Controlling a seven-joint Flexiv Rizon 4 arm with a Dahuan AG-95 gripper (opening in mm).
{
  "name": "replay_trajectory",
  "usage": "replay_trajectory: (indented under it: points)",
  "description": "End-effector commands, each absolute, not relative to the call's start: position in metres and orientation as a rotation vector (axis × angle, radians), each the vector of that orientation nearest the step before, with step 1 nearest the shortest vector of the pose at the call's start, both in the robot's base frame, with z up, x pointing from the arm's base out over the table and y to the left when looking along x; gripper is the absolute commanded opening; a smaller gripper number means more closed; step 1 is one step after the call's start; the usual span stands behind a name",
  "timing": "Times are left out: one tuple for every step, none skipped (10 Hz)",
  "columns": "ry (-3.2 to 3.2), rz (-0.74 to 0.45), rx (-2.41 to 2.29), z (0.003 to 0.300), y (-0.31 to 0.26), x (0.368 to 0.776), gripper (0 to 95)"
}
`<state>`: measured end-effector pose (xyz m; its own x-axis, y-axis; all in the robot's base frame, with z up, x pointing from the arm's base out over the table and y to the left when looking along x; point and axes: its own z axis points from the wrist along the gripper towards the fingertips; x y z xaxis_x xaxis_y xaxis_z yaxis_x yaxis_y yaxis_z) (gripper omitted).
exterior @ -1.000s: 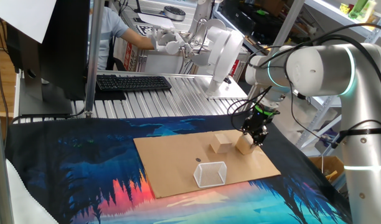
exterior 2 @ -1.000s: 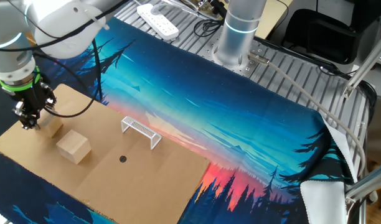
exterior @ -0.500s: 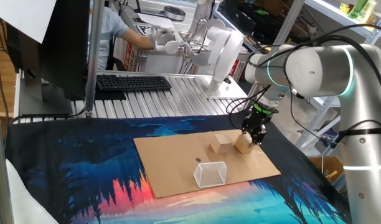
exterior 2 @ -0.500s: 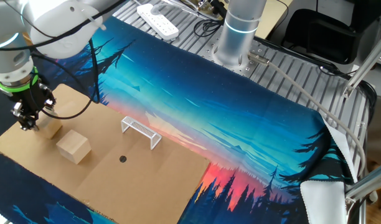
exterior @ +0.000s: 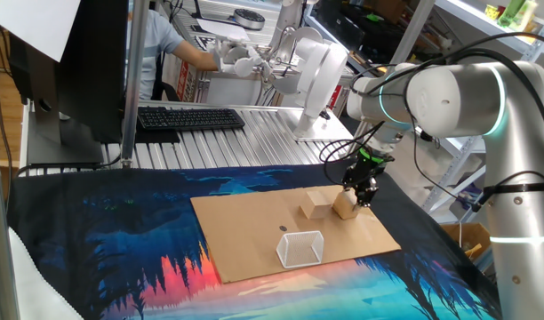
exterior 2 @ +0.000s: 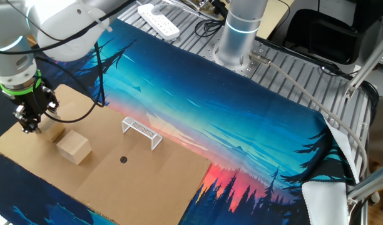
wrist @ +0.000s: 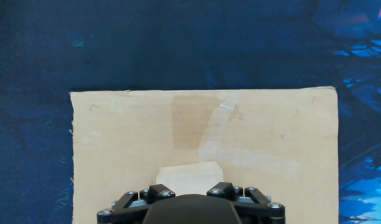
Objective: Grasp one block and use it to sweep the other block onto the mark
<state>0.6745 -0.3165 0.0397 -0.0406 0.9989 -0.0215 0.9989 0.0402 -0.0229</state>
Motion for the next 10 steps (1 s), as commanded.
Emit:
replay_trajectory:
  points:
    - [-2.252,0.049,-2.189,0.038,-0.313,0.675,0.0]
    - [-2.246,0.050,-2.195,0.037,-0.311,0.676,0.0]
    - [-2.235,0.052,-2.203,0.039,-0.307,0.677,0.0]
    - [-2.229,0.053,-2.208,0.040,-0.304,0.678,0.0]
    - [-2.220,0.054,-2.215,0.040,-0.302,0.679,0.0]
    - [-2.212,0.054,-2.222,0.040,-0.298,0.680,0.0]
    - [-2.210,0.056,-2.226,0.038,-0.296,0.680,0.0]
    - [-2.208,0.056,-2.228,0.037,-0.294,0.680,0.0]
    - [-2.203,0.056,-2.233,0.036,-0.291,0.681,0.0]
    - [-2.196,0.059,-2.241,0.038,-0.287,0.682,0.0]
